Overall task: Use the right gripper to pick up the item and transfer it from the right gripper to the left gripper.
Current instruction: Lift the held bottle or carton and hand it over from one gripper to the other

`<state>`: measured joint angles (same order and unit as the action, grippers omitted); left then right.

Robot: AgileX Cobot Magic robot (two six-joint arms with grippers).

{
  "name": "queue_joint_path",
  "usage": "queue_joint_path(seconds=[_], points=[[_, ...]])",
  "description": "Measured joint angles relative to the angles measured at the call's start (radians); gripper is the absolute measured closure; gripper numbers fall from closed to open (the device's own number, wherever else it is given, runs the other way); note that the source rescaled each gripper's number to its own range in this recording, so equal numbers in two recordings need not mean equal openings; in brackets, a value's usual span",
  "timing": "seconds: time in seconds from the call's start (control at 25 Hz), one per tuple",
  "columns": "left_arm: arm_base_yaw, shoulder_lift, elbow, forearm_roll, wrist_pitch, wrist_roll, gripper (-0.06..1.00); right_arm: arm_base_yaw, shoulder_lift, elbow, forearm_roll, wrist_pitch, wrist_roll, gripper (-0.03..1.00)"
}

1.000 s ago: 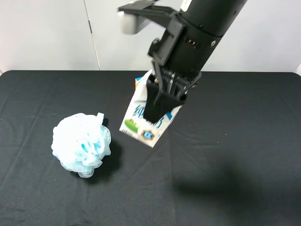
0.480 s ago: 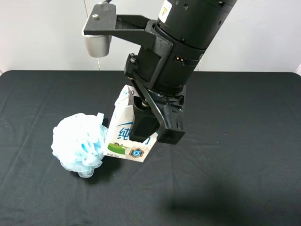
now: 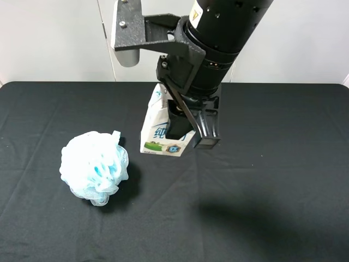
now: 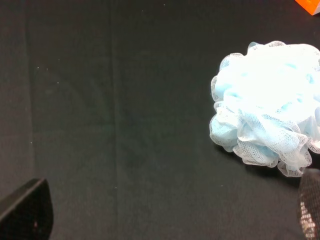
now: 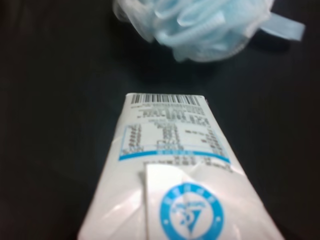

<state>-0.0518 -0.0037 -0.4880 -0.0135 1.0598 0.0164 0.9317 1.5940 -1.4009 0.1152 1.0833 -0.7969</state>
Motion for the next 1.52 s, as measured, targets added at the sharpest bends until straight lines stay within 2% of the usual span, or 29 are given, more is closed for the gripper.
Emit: queue_joint_path(seconds=[0.32, 0.64, 0.84, 0.96, 1.12, 1.52], points=[[0.0, 0.022, -0.036, -0.008, -0.014, 0.033, -0.01, 0.0, 0.0, 0.0, 0.065, 0.03, -0.027, 0.97], [0.0, 0.279, -0.121, -0.03, 0.013, 0.206, -0.01, -0.012, 0.0, -0.015, 0.089, 0.026, -0.059, 0.97], [-0.005, 0.434, -0.129, -0.038, -0.005, 0.267, -0.01, -0.064, 0.0, -0.08, 0.177, 0.018, -0.111, 0.97], [-0.04, 0.494, -0.129, -0.052, -0.036, 0.305, -0.01, -0.095, 0.0, -0.103, 0.253, 0.019, -0.156, 0.97], [-0.107, 0.549, -0.141, -0.055, -0.066, 0.326, -0.01, -0.114, 0.0, -0.112, 0.307, 0.023, -0.203, 0.97], [-0.337, 0.758, -0.274, -0.055, -0.149, 0.36, -0.01, -0.116, 0.0, -0.112, 0.423, 0.046, -0.383, 0.97]])
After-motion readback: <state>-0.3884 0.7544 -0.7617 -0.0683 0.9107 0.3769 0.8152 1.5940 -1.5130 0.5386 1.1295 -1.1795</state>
